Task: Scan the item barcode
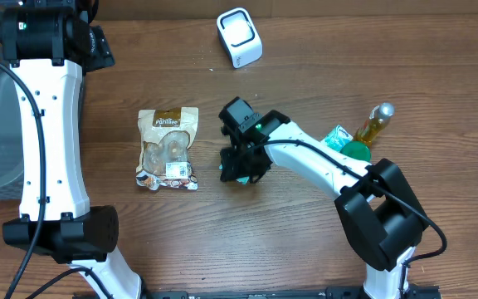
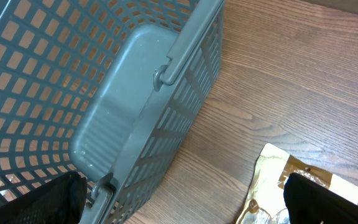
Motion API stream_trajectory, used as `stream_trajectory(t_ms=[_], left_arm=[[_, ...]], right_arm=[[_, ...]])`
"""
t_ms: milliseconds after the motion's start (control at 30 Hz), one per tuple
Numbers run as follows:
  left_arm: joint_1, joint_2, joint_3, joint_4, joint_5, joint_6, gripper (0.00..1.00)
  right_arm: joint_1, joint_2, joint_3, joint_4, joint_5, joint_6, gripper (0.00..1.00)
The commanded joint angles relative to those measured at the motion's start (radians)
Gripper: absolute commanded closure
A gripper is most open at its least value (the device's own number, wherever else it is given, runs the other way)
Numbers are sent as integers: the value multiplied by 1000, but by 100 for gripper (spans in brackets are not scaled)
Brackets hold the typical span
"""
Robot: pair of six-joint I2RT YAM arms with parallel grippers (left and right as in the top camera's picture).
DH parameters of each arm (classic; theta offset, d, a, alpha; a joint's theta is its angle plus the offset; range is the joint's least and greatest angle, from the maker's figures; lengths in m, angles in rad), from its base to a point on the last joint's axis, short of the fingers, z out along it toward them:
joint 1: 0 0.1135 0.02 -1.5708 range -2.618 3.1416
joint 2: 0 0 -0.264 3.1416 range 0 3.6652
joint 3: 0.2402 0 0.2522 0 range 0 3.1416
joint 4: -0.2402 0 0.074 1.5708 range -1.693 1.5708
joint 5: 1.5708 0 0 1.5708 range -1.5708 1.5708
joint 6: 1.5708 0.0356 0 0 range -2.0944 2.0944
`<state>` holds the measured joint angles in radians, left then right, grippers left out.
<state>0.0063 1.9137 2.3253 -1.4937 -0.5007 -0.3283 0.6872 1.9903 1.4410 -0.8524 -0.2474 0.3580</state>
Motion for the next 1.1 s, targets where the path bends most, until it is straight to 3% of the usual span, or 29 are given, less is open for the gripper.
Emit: stream_trajectory(t_ms=[0, 167, 467, 533, 1067], left_arm=[[-6, -4, 19, 2, 4, 18, 0], [-6, -4, 19, 2, 4, 18, 0], [-6, -4, 19, 2, 4, 18, 0], [-6, -5, 19, 2, 4, 18, 0], [-6, -4, 19, 2, 4, 18, 1]], right_arm=[[-16, -25, 20, 30, 126, -29, 65], [-55, -23, 19, 126, 327, -21, 65], [-153, 19, 19, 246, 275, -18, 64], [-168, 37, 19, 245, 221, -18, 60], [-175, 52, 19, -108, -105, -26, 47]])
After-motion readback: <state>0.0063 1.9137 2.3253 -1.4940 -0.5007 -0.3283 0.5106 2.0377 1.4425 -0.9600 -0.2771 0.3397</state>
